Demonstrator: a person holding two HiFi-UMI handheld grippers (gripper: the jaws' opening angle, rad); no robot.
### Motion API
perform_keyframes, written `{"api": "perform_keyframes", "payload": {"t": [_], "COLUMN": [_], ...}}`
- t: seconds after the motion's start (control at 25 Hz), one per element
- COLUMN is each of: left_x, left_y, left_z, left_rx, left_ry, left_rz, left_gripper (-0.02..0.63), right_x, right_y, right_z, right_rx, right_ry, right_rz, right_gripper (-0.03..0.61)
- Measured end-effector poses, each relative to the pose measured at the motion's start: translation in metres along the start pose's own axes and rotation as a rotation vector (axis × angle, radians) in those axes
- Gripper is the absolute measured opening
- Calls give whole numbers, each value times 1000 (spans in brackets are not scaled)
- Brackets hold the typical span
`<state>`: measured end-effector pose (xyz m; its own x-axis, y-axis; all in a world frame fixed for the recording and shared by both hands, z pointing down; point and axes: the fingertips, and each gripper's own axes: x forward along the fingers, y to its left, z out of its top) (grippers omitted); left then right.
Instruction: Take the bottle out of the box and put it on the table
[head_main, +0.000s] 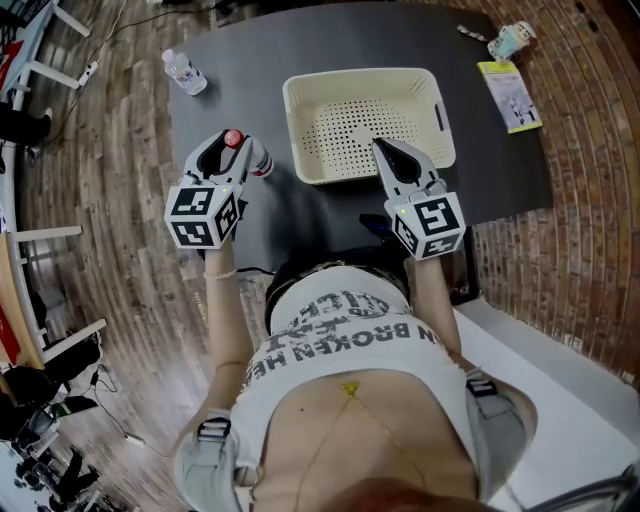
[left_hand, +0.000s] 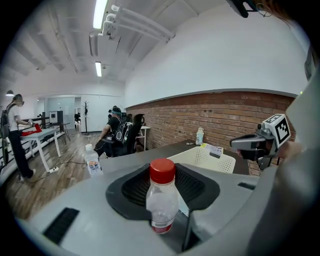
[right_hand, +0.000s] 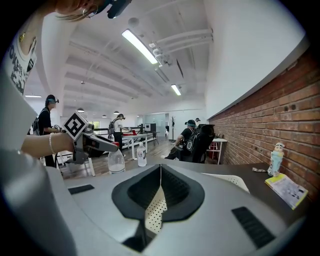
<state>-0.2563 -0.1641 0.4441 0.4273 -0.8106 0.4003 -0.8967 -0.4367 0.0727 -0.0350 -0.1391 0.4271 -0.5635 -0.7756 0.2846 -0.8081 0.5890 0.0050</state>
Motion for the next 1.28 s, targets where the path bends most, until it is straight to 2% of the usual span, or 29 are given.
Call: {"api": "perform_keyframes", "payload": {"t": [0.48,0.72,1.28], "left_x": [14,10,10], "left_y": [-8,-13,-13], "left_z": [-47,-52,-53], "left_rx": [7,21,-18], "left_ry": [79,46,-2], "left_rz": [-7,-8,1], "left_gripper": [158,156,157], "right_x": [5,7,12], "right_y": [0,-3,3], "right_z": [-3,-5,-11], "right_rx": [4,7,13], "right_ry": [17,21,35], "right_rz": [-1,-5,19], "right_gripper": [9,9,9]}}
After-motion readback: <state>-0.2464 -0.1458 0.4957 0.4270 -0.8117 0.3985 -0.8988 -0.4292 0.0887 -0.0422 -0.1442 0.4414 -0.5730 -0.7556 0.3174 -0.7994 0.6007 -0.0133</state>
